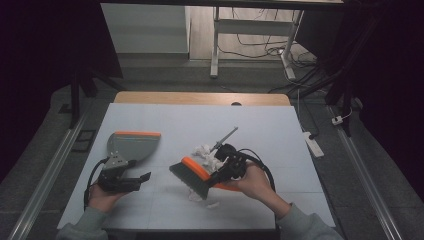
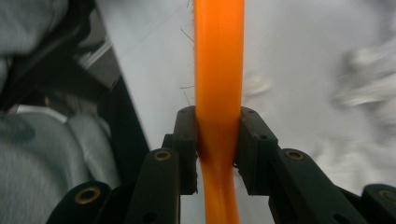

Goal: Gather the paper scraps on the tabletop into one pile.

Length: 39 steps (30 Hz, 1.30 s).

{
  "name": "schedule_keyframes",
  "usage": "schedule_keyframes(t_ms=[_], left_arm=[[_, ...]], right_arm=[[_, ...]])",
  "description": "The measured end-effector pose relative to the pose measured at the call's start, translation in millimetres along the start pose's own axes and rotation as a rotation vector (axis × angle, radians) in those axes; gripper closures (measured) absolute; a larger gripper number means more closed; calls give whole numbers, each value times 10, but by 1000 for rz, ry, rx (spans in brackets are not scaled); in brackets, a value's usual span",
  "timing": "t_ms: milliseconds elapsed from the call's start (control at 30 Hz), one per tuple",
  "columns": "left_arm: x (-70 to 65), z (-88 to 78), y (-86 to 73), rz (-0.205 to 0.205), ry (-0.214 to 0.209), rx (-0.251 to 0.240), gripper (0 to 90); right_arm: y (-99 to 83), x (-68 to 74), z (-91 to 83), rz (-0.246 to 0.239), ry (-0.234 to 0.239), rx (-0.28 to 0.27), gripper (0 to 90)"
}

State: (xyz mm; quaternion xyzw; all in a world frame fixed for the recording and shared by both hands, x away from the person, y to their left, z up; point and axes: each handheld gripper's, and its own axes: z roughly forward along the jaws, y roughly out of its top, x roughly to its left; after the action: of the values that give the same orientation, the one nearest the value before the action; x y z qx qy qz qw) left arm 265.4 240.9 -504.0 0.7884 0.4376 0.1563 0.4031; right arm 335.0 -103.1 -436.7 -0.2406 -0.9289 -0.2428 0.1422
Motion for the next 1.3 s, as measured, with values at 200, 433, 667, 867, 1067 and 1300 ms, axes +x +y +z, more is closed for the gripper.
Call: schedule_keyframes(t_ms=[200, 433, 667, 867, 1067, 1300], left_arm=[[-1, -6, -3, 0, 1, -3, 253], [-7, 6, 3, 4, 0, 1, 253], [3, 0, -2, -4, 2, -1, 253], [9, -1, -4, -2, 0, -1, 253], [1, 12, -2, 3, 2, 5, 253], [-11, -10, -3, -1, 5, 0, 253]], right_arm=[[-96, 217, 199, -112, 15, 152, 711], [-160, 162, 217, -150, -46, 243, 712], [46, -256, 85, -99, -139, 231, 711], [105, -538, -146, -40, -238, 139, 712], [-15, -466, -485, -25, -191, -33, 711], [-340, -481, -863, 96, -277, -170, 711]])
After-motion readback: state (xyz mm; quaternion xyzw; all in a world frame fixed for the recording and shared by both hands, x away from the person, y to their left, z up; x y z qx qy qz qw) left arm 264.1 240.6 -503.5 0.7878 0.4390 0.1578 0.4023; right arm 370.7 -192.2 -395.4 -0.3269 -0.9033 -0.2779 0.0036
